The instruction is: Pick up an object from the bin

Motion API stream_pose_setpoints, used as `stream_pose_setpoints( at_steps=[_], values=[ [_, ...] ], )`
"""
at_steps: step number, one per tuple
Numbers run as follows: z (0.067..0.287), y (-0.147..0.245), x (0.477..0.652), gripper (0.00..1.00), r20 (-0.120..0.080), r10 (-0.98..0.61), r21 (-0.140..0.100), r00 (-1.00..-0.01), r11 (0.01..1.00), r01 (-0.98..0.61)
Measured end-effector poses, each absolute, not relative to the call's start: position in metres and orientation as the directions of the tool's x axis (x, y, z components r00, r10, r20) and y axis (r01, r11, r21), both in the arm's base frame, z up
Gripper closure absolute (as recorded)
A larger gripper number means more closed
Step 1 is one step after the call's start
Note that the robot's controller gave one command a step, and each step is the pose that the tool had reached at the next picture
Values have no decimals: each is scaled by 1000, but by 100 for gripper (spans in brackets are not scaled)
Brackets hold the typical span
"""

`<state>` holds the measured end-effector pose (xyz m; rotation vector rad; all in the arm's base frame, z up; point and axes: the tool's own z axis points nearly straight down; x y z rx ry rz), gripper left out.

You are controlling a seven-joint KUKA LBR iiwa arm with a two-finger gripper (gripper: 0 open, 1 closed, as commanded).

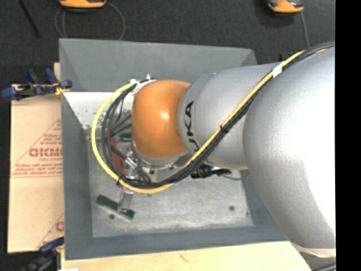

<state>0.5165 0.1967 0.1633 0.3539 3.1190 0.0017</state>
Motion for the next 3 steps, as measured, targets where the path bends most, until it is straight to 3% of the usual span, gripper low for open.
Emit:
stream_pose_setpoints(
  at_steps=[1,2,3],
  values=[
    [69,183,501,0,-10,219,3,-976,976,219],
    [75,185,504,100,-14,221,8,-975,975,221],
    [173,184,508,100,-9,217,6,-976,976,217]
  ],
)
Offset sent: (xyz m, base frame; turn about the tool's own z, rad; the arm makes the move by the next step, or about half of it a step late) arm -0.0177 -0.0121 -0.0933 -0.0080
